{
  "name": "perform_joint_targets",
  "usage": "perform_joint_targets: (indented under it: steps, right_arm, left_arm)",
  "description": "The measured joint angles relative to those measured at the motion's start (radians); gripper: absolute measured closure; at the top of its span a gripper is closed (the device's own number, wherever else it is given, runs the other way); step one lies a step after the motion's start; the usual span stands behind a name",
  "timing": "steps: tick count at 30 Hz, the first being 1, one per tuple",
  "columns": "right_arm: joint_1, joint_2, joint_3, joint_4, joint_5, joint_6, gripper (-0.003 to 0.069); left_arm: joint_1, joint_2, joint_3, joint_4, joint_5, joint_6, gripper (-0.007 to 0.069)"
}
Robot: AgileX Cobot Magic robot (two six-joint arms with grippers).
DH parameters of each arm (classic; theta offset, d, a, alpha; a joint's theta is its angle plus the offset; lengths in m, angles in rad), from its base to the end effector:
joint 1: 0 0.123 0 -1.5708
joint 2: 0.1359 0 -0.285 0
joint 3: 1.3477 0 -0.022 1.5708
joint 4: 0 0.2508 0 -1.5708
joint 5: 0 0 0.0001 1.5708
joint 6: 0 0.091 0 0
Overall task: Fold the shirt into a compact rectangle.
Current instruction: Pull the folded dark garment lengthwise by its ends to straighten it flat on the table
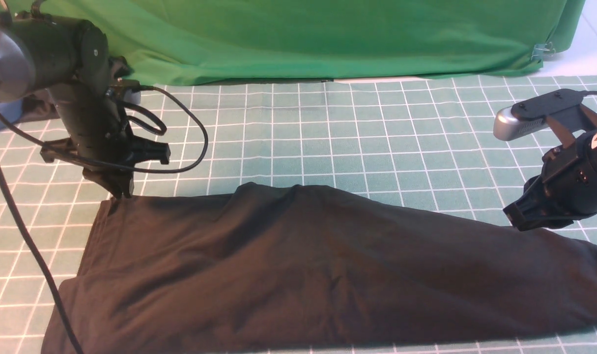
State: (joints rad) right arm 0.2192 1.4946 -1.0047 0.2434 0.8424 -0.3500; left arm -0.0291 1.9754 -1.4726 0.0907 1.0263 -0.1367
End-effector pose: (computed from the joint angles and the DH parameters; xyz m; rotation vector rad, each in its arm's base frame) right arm 0.2758 0.0782 0.2450 -0.6049 2.7270 0.2611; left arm 0.3967 -0.0045 0.1963 -0.0985 3.0032 0.1047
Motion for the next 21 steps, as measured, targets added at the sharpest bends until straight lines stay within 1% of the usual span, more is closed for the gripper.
perform_joint_targets:
  steps: [3, 5, 8, 10, 11, 13, 15, 19, 21]
  right_arm:
    - [0.0, 0.0, 0.0, 0.0, 0.0, -0.004, 0.0638]
    - [0.0, 0.0, 0.0, 0.0, 0.0, -0.009, 0.0638]
    - [0.0, 0.0, 0.0, 0.0, -0.001, -0.021, 0.0638]
    - [0.0, 0.0, 0.0, 0.0, -0.001, -0.025, 0.0638]
    - [0.0, 0.0, 0.0, 0.0, -0.001, -0.025, 0.0638]
    - [0.0, 0.0, 0.0, 0.0, -0.002, -0.025, 0.0638]
    - [0.0, 0.0, 0.0, 0.0, -0.003, -0.026, 0.0638]
    - [0.0, 0.0, 0.0, 0.0, -0.003, -0.026, 0.0638]
    - [0.0, 0.0, 0.0, 0.0, -0.003, -0.027, 0.0638]
  left_arm:
    - [0.0, 0.0, 0.0, 0.018, -0.012, -0.008, 0.05]
    - [0.0, 0.004, 0.0, 0.034, -0.005, -0.016, 0.0442]
    - [0.0, 0.028, 0.0, 0.062, 0.022, -0.048, 0.0327]
    - [0.0, 0.049, 0.0, 0.065, 0.033, -0.058, 0.0279]
    - [0.0, 0.049, 0.0, 0.065, 0.033, -0.058, 0.0279]
    - [0.0, 0.074, 0.0, 0.065, 0.036, -0.062, 0.0237]
    - [0.007, 0.093, 0.0, 0.064, 0.032, -0.062, 0.0221]
    - [0.022, 0.098, 0.0, 0.056, 0.019, -0.062, 0.0232]
    - [0.03, 0.098, 0.0, 0.05, 0.014, -0.055, 0.0287]
